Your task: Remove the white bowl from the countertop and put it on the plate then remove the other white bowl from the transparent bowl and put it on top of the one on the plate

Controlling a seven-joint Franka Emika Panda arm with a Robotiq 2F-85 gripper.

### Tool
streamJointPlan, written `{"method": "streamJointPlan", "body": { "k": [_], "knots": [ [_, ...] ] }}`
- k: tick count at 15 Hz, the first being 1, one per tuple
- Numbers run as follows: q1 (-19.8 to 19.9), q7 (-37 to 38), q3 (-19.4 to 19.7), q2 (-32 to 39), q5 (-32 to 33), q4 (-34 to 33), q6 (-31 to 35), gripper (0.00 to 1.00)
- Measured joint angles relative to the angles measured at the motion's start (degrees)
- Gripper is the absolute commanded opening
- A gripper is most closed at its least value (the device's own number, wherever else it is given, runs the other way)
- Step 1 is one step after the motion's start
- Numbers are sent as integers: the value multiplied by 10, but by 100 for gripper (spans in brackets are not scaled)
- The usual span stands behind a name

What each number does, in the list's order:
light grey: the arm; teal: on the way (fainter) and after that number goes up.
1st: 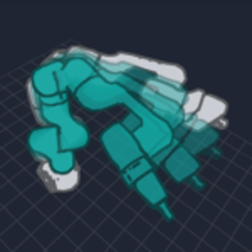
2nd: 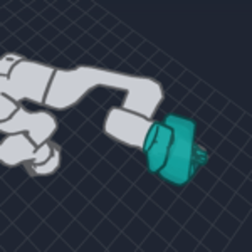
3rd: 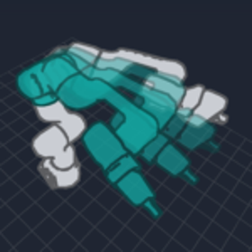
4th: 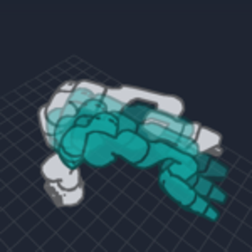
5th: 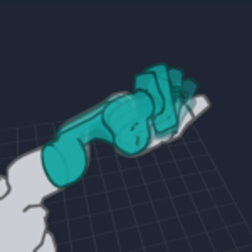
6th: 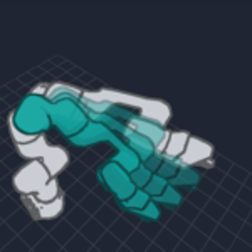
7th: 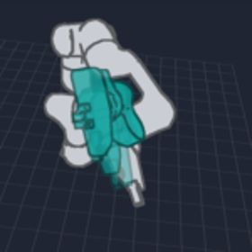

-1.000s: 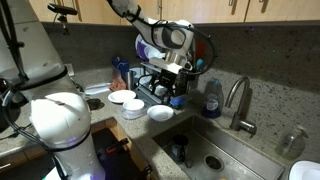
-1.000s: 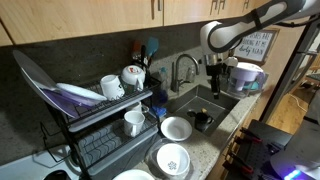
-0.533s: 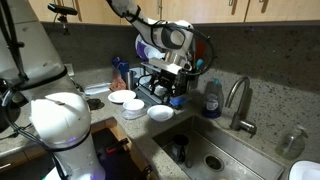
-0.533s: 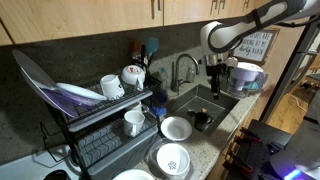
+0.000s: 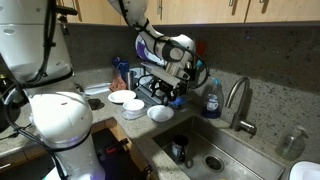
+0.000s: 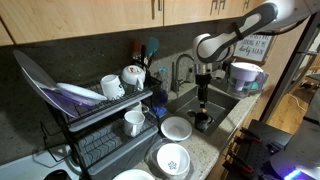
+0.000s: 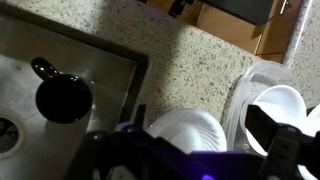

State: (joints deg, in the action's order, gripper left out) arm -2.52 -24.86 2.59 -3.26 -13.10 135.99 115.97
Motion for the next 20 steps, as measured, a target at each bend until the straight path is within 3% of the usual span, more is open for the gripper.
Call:
{"method": "streamJointPlan", "body": {
  "k": [10, 20],
  "knots": [
    [48, -152, -9, 174, -155, -72, 10, 100],
    [81, -171, -37, 254, -202, -90, 12, 100]
  ]
}}
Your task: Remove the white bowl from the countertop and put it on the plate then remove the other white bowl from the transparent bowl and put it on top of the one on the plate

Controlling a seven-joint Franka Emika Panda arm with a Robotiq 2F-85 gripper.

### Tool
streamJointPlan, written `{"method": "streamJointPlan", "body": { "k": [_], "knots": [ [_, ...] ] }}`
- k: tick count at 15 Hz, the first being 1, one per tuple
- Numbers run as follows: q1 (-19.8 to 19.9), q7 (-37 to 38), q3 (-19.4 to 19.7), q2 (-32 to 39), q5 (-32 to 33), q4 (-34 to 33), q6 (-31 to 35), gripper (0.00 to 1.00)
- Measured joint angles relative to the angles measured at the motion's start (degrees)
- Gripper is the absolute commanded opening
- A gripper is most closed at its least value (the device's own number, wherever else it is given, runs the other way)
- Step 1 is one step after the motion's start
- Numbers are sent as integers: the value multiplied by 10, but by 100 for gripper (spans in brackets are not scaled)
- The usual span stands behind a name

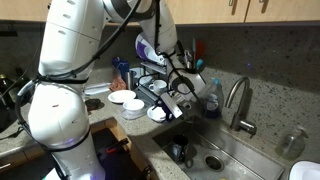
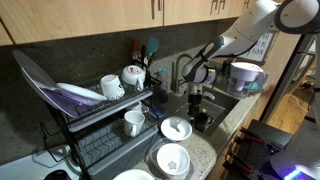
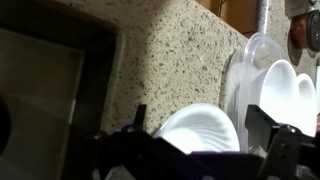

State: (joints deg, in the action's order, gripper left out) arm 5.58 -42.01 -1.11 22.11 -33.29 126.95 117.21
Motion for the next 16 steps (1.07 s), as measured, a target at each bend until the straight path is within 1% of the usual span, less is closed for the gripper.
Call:
{"method": "streamJointPlan", "body": {
  "k": [2, 7, 9, 10, 11, 12, 13, 14, 16],
  "knots": [
    [0, 10, -2, 10, -8, 0, 11, 100],
    [2, 46, -3, 19, -26, 1, 72, 100],
    [2, 57, -3, 19, -34, 1, 85, 97],
    [2, 63, -4, 19, -37, 1, 90, 97],
    [2, 66, -5, 20, -38, 2, 95, 94],
    [2, 70, -8, 21, -38, 2, 101, 80],
    [1, 76, -11, 23, -38, 3, 108, 70],
    [0, 83, -14, 27, -38, 3, 119, 68],
    [-4, 96, -20, 36, -37, 5, 144, 52]
  ]
}}
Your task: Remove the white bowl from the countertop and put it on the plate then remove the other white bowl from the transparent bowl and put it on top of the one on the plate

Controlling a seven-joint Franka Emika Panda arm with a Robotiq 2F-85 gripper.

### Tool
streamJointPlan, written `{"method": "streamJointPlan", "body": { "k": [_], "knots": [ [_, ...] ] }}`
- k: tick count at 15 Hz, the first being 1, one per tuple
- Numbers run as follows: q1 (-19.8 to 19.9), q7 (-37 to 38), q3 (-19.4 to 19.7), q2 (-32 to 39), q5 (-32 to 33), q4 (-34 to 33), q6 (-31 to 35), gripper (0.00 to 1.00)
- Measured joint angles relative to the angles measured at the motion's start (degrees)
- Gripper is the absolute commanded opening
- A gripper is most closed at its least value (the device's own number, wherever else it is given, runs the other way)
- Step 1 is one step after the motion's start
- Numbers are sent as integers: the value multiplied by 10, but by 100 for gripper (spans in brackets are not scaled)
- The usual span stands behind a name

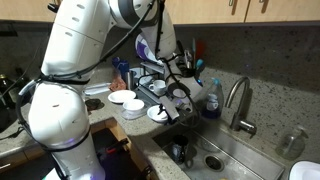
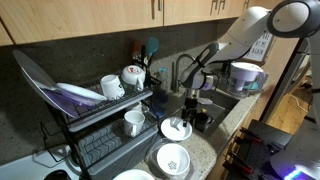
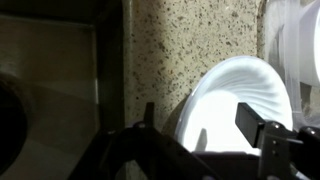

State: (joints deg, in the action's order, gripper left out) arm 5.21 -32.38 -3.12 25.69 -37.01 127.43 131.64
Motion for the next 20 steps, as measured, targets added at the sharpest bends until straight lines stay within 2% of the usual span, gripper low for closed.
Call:
{"method": "streamJointPlan", "body": {
  "k": [5, 7, 14, 20],
  "knots": [
    [-5, 28, -13, 16, 9, 2, 50, 12],
    [-4, 35, -13, 16, 12, 4, 60, 0],
    [5, 35, -14, -6, 17, 18, 73, 3],
    [5, 35, -16, -40, 62, 52, 74, 2]
  ]
}}
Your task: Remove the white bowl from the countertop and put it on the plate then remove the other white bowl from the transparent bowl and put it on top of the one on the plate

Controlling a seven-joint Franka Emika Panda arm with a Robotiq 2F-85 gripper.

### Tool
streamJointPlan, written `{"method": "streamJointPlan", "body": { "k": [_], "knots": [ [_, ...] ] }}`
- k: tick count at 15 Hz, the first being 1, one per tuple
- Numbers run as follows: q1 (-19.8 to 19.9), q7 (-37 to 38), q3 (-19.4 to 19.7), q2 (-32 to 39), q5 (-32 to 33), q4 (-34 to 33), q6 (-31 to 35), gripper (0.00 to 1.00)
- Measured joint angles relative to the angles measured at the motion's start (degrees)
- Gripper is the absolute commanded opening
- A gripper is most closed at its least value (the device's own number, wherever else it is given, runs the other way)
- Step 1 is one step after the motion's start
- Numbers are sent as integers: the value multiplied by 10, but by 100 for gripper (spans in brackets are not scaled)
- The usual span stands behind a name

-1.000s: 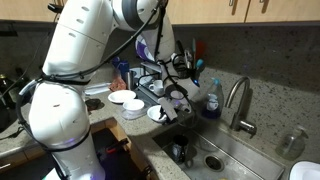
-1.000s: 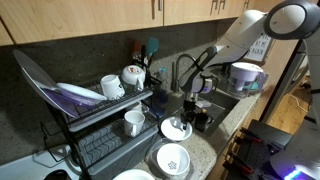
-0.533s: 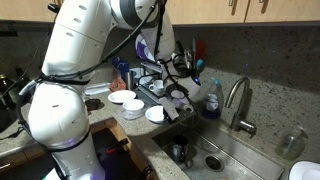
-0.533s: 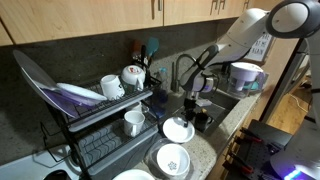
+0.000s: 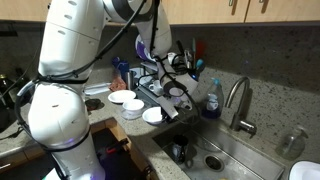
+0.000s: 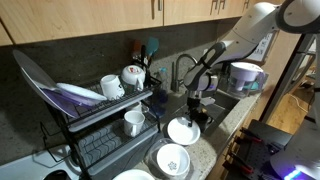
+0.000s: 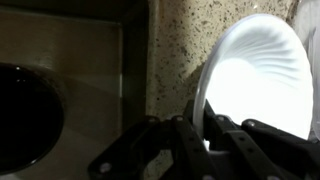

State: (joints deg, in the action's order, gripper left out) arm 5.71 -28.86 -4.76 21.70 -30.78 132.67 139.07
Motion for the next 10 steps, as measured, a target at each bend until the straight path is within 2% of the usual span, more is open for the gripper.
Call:
{"method": "streamJointPlan", "body": {
  "k": [4, 10],
  "knots": [
    [0, 9, -1, -16, 28, 8, -15, 2],
    [0, 67, 7, -42, 100, 7, -71, 2]
  ]
}}
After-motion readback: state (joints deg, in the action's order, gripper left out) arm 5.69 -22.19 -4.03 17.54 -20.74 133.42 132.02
